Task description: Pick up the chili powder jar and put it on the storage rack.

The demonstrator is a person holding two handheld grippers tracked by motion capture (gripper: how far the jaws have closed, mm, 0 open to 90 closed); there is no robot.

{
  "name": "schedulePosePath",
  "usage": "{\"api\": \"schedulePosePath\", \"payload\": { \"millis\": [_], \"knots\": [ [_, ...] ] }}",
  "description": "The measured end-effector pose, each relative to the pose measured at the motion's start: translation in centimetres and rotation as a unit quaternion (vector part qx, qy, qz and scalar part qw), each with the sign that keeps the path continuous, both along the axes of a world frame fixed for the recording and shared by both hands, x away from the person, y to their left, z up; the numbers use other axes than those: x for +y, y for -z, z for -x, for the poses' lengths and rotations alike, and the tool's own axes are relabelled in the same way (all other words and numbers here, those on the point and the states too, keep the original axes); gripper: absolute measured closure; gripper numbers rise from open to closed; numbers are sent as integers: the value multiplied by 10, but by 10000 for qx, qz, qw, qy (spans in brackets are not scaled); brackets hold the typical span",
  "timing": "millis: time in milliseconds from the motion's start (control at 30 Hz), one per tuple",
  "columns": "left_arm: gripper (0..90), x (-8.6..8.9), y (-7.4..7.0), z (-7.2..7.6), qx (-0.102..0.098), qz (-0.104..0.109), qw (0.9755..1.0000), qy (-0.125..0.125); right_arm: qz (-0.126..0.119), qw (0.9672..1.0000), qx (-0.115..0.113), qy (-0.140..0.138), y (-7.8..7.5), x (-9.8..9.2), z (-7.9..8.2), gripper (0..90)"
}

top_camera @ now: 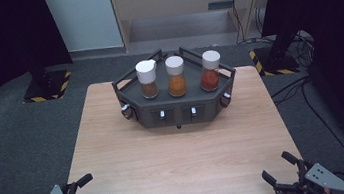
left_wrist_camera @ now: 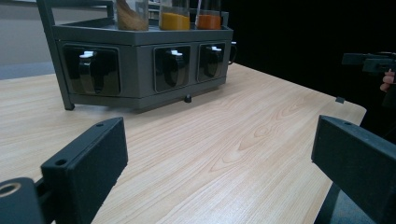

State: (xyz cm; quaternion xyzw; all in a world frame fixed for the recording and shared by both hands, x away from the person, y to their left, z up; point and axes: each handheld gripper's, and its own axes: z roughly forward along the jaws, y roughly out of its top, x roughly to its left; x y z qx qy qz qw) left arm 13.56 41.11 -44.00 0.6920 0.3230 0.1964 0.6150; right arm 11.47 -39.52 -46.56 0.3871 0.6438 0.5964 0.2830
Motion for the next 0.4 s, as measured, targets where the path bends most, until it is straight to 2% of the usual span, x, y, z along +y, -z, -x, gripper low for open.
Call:
{"api": "schedulePosePath", "payload": {
  "millis": [400],
  "knots": [
    [24,-1,0,-1,12,8,10000,-28,-22,10000,-14,51,1,-1,1,18]
  ]
}}
